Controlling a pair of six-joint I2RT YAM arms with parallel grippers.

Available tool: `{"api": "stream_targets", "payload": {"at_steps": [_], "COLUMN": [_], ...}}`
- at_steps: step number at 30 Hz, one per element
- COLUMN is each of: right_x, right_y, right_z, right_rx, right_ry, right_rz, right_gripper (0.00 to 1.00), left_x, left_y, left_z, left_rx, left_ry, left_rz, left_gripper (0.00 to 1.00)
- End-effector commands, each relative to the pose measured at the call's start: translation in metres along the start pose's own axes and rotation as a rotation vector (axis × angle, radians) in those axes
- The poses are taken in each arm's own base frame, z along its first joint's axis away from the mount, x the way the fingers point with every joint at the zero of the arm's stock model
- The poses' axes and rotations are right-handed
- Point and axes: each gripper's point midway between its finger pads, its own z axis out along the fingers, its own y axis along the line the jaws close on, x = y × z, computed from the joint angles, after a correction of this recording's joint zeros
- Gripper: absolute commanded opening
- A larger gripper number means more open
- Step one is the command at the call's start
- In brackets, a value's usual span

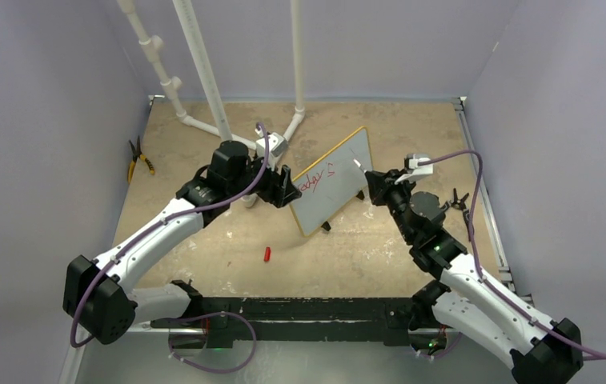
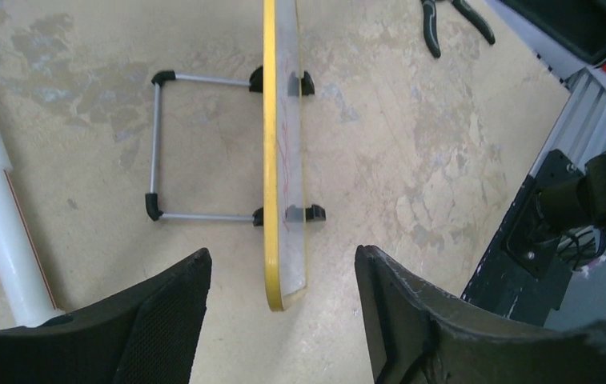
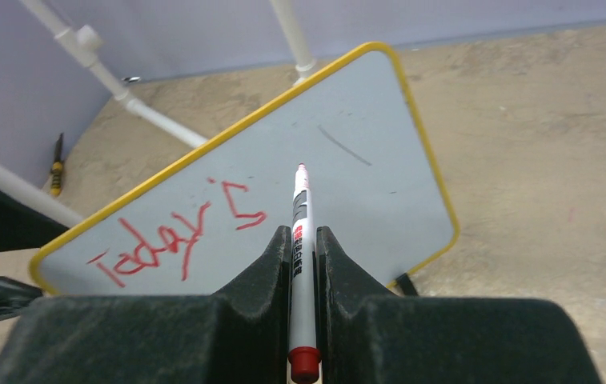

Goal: Write a sentence on the whiteboard
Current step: Hold the whiteboard on the whiteboard stand.

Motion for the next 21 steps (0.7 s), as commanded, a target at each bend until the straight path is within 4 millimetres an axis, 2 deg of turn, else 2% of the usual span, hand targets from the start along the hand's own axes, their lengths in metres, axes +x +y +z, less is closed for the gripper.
{"api": "stream_targets", "payload": {"at_steps": [1,5,9,16,21], "right_x": [-0.028,-0.036,-0.04,-0.049,-0.055], "right_y": [-0.008,-0.019,-0.027,-0.028,-0.028], "right_z": [0.006,0.006,0.004,-0.01,-0.02], "right_rx": [0.012,0.03,0.057,0.051,0.045], "right_ry": [-0.068,-0.093,-0.103,-0.136,-0.151], "right_rz": [-0.007,-0.002,0.0,0.017,0.022], "right_gripper": [0.0,0.0,0.0,0.0,0.0], "left_x": [-0.05,-0.077,-0.088,-0.086,-0.092], "left_y": [-0.005,-0.008,-0.009,-0.012,-0.017], "left_z": [-0.002,0.008,0.036,0.087,0.11], "left_rx": [-0.004,0.016,0.054,0.086,0.114], "left_ry": [-0.094,-0.109,-0.07,0.022,0.021], "left_rz": [0.057,0.072,0.057,0.058,0.059], "left_gripper": [0.67,0.73,0.75,0.75,0.71]}}
